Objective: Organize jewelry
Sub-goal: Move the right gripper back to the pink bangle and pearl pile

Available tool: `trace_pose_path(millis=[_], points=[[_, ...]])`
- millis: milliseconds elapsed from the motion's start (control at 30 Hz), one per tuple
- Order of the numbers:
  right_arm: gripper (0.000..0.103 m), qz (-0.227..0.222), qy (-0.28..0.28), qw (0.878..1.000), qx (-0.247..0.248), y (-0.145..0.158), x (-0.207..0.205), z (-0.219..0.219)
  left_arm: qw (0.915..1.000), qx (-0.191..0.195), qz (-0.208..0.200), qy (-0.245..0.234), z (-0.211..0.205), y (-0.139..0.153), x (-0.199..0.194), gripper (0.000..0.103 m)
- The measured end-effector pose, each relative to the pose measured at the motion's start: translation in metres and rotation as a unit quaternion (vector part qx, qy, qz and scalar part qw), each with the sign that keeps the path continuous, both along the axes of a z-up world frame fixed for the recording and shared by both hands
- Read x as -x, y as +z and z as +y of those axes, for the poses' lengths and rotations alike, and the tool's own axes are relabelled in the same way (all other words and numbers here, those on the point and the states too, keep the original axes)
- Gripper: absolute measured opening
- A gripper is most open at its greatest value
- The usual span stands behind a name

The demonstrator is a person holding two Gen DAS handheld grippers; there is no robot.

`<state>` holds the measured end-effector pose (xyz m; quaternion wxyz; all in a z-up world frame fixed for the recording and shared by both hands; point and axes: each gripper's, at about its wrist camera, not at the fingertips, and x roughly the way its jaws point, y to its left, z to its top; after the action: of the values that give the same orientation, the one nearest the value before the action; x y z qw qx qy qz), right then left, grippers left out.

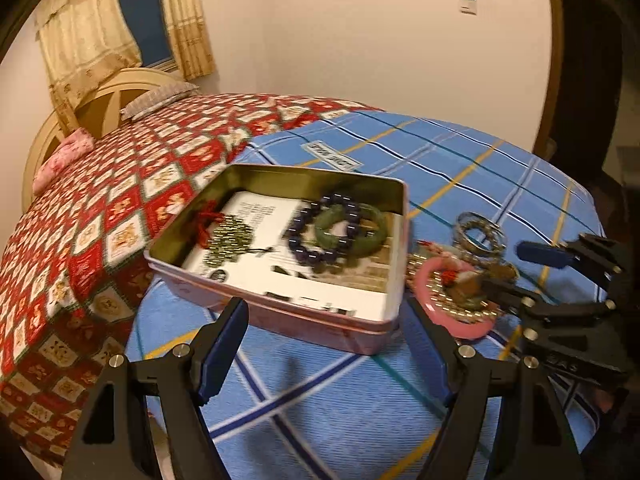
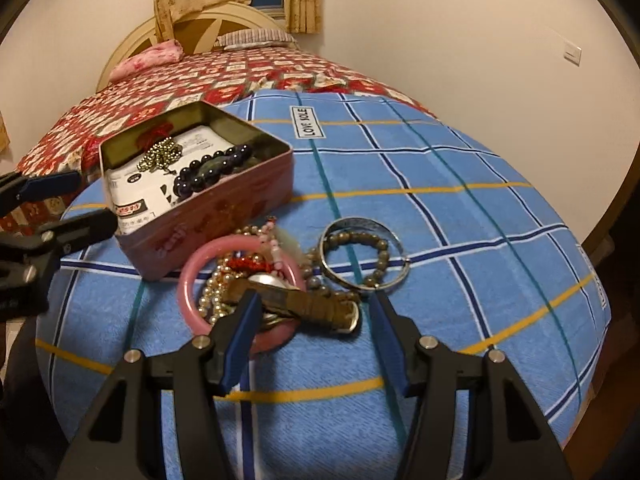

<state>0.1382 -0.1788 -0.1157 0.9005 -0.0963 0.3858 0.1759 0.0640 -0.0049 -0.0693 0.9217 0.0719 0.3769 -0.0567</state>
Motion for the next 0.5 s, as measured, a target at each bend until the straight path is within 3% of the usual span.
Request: trace_pose_path(millis=[133, 233, 267, 367, 500], points=[[0.059, 0.014, 0.006, 1.0, -0.017, -0.001, -0.005, 0.0, 1.0, 0.0, 0.007, -0.007, -0.006, -0.005, 0.001, 0.078], [0.059, 0.019, 0.024, 1.0, -0.003, -0.004, -0.001, 0.004, 0.9999, 0.004, 0.008, -0.008, -0.006, -0.005, 0.002, 0.078], [0.055, 0.023, 0.029, 0.999, -0.003, -0.004, 0.0, 0.003, 0.9999, 0.005, 0.007, -0.009, -0.007, -0.005, 0.003, 0.078], [0.027, 0.036, 0.037, 0.999, -0.013, -0.002, 0.002, -0.004, 0.9998, 0.005, 0.004, -0.019, -0.014, -0.005, 0.007, 0.078], [0.024, 0.032, 0.047, 0.998, -0.008, -0.003, 0.005, -0.005, 0.9993, 0.001, 0.008, -0.037, -0.027, -0.009, 0.009, 0.076]])
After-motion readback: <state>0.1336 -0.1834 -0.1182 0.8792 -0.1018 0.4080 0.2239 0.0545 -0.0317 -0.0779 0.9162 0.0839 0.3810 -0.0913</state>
